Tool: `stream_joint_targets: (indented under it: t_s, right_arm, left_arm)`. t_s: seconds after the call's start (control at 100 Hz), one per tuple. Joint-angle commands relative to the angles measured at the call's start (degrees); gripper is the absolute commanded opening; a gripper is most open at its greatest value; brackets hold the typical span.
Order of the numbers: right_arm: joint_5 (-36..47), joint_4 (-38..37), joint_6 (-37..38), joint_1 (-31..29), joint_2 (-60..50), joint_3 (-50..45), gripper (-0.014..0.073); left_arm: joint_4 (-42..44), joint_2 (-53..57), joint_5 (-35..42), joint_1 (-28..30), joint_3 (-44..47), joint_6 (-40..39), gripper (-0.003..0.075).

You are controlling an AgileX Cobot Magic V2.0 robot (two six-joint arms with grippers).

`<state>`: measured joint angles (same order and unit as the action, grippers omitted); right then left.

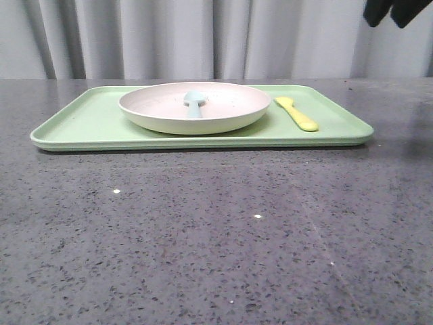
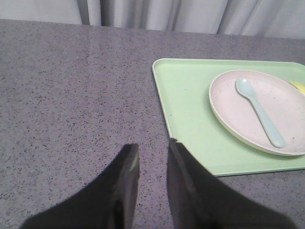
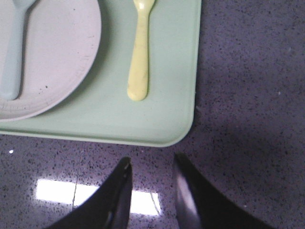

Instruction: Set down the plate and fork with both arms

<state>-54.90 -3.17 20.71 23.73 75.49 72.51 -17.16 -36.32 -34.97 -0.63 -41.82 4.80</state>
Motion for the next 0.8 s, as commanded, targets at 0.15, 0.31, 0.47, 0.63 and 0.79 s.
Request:
stream_joint_targets:
  t_s: [0.15, 0.31, 0.47, 0.63, 0.79]
  right_arm:
    - [12.36, -2.54, -0.71, -0.05, -14.44, -11.41, 0.0242]
    - [16.03, -3.21, -0.71, -0.05, -22.79, -19.47, 0.0242]
    - [19.32, -5.05, -0.71, -0.05, -30.92, -27.00, 0.0242]
    - [22.00, -5.33, -0.71, -0.05, -39.17, -33.80, 0.0242]
    - [23.51, -5.33, -0.71, -0.05, -46.56, -39.45, 0.0242]
  left_arm:
    - [-0.84, 4.35, 5.17, -0.02, 1.33, -0.16, 0.0153]
    - [-0.84, 5.57, 4.60, -0.02, 1.57, -0.16, 0.0153]
    - [-0.84, 5.58, 3.61, -0.02, 1.61, -0.16, 0.0153]
    - [-0.84, 5.58, 3.72, -0.02, 2.49, -0.07, 0.0153]
    - [-0.84, 5.58, 3.98, -0.02, 4.19, -0.07, 0.0153]
